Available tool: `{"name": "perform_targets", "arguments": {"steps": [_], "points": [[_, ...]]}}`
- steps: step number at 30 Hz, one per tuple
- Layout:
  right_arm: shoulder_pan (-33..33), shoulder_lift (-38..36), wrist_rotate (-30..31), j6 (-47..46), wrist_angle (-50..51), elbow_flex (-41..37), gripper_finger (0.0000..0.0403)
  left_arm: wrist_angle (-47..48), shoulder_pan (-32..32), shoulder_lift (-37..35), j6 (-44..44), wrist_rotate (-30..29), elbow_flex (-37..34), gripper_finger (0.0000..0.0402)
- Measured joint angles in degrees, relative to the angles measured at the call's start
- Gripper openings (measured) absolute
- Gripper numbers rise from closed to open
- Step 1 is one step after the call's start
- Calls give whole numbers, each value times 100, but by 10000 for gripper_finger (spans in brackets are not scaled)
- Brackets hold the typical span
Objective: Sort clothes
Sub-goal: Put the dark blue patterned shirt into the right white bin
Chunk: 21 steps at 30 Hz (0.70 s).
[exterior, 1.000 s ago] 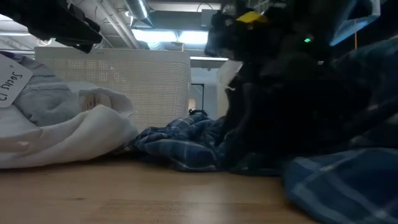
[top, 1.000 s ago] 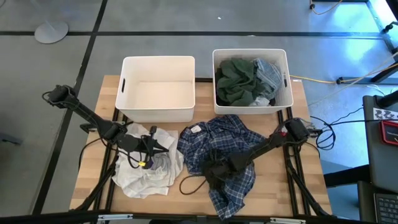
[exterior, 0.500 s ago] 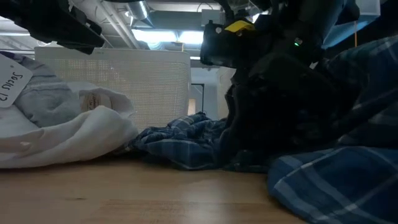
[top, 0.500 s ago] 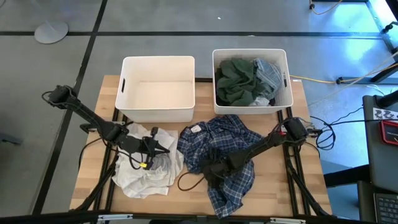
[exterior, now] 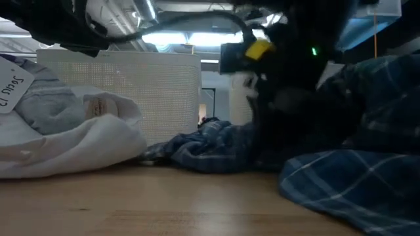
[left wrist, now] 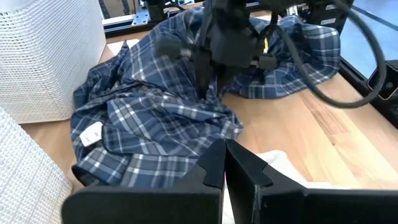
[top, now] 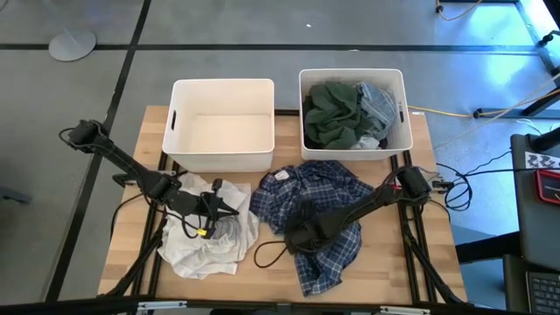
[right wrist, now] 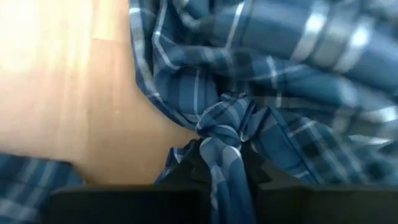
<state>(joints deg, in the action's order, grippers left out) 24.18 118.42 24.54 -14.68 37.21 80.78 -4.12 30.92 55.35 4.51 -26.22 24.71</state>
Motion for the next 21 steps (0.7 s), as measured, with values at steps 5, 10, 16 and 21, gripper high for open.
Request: {"name": "perform_targets", "arguments": {"steps": [5,10,16,21], "points": [[143,-23,684,24,961,892,21,2,0,0,3,1,0,1],[285,-29,1327,139,1684,1767,13,2,0,0,17,0,0,1],[423,-38,2285,155,2368,2765,25,2,1,-2,2,0,0,1],[521,-40,3274,161,2965,3588,16,0,0,-2,0,0,0,1]]}}
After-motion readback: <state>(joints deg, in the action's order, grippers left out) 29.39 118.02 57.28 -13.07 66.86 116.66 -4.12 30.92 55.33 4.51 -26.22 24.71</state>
